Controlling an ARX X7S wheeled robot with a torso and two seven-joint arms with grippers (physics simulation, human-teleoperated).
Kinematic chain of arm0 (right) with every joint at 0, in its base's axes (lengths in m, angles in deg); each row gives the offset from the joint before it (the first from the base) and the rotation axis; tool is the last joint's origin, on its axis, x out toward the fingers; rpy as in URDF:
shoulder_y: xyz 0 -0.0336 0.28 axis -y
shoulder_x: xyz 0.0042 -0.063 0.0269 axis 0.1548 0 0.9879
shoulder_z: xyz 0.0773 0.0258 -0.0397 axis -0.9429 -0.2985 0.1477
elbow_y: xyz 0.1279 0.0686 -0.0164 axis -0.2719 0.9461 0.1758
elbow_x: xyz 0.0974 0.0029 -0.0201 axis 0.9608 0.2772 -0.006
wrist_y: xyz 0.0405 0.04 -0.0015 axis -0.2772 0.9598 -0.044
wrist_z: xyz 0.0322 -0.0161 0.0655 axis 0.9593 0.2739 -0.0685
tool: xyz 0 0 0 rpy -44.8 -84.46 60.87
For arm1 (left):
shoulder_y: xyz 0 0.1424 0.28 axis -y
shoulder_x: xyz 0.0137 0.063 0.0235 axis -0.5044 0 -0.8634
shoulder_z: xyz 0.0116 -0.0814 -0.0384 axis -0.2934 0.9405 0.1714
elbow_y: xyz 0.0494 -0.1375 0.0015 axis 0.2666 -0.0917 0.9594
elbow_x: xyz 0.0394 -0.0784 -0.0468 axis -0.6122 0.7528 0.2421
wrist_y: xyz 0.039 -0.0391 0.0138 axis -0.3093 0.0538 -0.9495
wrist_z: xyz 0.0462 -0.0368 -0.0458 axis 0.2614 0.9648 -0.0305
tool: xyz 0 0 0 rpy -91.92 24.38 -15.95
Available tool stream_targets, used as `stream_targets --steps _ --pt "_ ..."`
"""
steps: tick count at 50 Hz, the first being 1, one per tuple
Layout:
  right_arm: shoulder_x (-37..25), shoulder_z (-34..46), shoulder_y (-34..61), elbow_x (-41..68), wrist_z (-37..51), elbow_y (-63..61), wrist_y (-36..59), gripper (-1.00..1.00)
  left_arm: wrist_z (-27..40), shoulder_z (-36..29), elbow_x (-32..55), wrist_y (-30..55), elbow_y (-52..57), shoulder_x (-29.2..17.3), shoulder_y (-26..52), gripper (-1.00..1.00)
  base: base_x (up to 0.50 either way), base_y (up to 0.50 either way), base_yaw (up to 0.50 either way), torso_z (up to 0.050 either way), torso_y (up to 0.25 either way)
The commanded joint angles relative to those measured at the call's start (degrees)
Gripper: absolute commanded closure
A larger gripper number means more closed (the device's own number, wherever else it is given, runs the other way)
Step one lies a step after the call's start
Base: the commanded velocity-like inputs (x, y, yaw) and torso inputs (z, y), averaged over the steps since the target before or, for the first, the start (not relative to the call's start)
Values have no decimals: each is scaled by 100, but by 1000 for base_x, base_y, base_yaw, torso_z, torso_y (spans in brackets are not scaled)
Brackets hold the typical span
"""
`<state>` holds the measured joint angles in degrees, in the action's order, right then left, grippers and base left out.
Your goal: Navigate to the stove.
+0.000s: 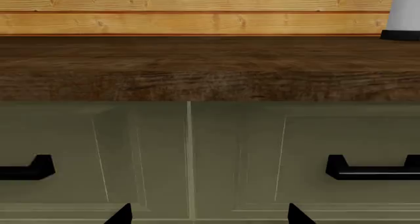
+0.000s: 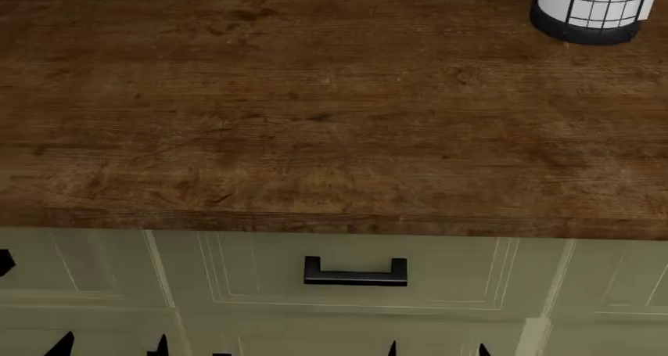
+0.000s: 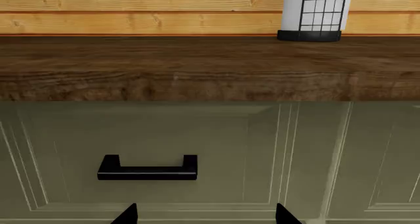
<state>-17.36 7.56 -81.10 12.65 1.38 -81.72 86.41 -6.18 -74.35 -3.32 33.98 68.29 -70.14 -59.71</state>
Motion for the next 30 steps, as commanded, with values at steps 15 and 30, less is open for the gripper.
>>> stream_targets --steps 15,30 --pt "-233 309 11 182 340 12 -35 -100 711 -245 75 206 -137 -219 178 -100 0 0 0 0 0" --pt "-382 491 29 350 487 -3 78 -100 892 -413 237 231 -107 -365 177 -100 0 -338 0 0 0"
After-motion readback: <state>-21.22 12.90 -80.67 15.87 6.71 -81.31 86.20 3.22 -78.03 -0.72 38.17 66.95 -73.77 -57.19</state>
